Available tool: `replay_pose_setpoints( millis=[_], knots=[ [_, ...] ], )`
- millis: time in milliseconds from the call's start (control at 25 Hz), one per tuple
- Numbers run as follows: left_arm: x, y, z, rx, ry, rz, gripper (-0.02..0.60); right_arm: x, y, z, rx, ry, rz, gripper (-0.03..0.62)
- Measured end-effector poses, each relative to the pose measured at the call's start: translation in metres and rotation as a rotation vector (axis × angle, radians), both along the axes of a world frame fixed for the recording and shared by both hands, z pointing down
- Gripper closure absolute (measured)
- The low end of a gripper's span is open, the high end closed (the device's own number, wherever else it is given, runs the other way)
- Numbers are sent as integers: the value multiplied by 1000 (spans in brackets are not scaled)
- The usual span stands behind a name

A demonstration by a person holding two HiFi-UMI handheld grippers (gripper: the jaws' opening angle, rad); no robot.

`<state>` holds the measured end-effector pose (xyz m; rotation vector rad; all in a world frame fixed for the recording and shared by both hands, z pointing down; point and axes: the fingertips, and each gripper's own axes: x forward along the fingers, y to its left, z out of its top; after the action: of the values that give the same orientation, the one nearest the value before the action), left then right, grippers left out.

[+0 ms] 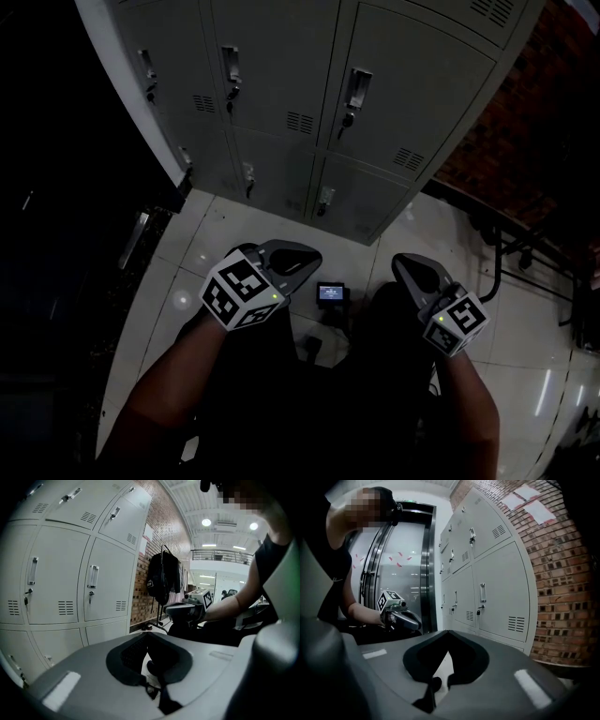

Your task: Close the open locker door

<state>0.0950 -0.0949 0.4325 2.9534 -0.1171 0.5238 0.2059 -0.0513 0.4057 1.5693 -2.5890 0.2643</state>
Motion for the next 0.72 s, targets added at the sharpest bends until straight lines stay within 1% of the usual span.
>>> replay_pose_setpoints(
  millis=[120, 360, 520, 640, 720],
  knots=[
    [1, 1, 0, 2, -1, 0, 569, 3, -1, 3, -6, 31, 9, 592],
    [1, 1, 1, 4, -5, 0, 569, -3, -2, -3, 5, -21, 0, 592],
    [1, 1, 0, 5, -7, 1, 569, -1, -2, 1, -4, 1, -2, 592],
    [1, 2, 0, 5, -8, 2, 569, -3, -2, -1, -3, -13, -1, 592],
    [1, 2, 0, 6, -10, 3, 569, -1, -1, 2, -10, 9, 1, 592]
  ],
)
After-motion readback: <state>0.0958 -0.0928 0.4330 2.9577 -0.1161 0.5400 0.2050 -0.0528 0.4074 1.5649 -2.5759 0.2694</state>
